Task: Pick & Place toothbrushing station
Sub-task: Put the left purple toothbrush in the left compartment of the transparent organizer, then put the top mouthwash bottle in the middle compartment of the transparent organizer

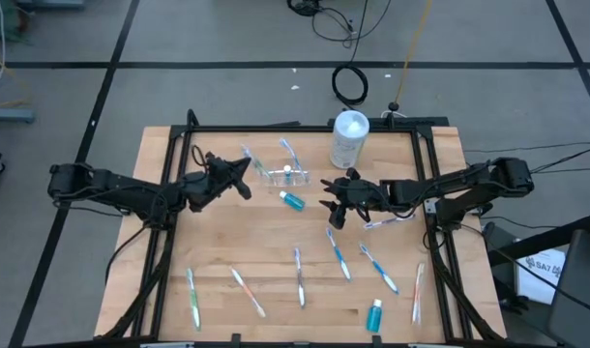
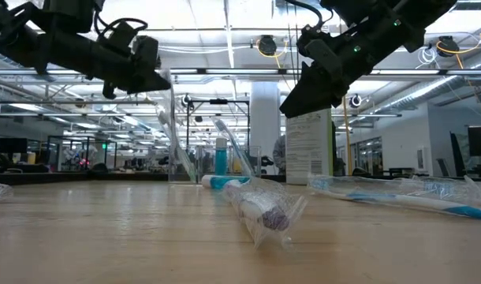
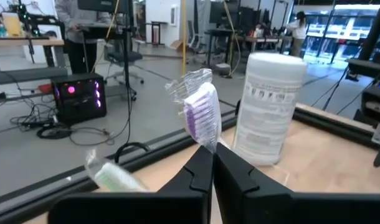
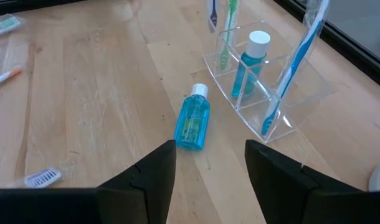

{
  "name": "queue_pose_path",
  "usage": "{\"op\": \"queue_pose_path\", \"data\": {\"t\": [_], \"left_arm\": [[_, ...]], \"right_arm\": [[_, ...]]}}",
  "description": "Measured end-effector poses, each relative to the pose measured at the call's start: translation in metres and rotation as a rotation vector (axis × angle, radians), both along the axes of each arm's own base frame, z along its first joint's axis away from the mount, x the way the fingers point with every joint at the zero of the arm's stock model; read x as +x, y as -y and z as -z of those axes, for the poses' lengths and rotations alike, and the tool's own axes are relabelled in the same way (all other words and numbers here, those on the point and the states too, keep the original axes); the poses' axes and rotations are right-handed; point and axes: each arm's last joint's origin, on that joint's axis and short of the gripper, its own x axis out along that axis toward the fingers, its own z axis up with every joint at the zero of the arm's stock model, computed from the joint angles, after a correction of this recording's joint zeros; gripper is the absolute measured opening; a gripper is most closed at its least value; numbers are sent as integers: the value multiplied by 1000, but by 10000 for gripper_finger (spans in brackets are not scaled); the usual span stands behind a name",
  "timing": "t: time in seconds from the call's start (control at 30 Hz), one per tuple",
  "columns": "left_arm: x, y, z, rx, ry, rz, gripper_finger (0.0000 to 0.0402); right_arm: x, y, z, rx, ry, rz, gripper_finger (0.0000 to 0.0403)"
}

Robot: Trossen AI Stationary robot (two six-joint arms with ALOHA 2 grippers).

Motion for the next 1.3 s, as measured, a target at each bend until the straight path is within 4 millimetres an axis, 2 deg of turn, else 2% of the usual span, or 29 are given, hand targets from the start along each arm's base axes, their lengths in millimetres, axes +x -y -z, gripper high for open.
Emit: {"op": "queue_pose_path", "data": {"t": [0.2,0.3,0.67,0.8,1.03,1.13,1.3], "left_arm": [[-1,0,7,5,-79,5,3],[-1,0,10,1,-112,13,15],[-1,0,12,-16,-119,14,148],[-1,2,11,-2,-124,19,182],[-8,14,-16,55,-18,66,197],[-13,20,-30,89,32,97,198],[-22,30,-40,93,78,152,198]], "right_arm": [[0,0,0,0,6,0,186],[1,0,-2,0,20,0,187],[4,0,-6,-32,61,-19,187],[4,0,-7,-34,74,-20,187],[9,0,-13,-34,162,-20,187],[14,-5,-3,-33,125,-36,187],[31,-11,22,-39,123,-61,193]]}}
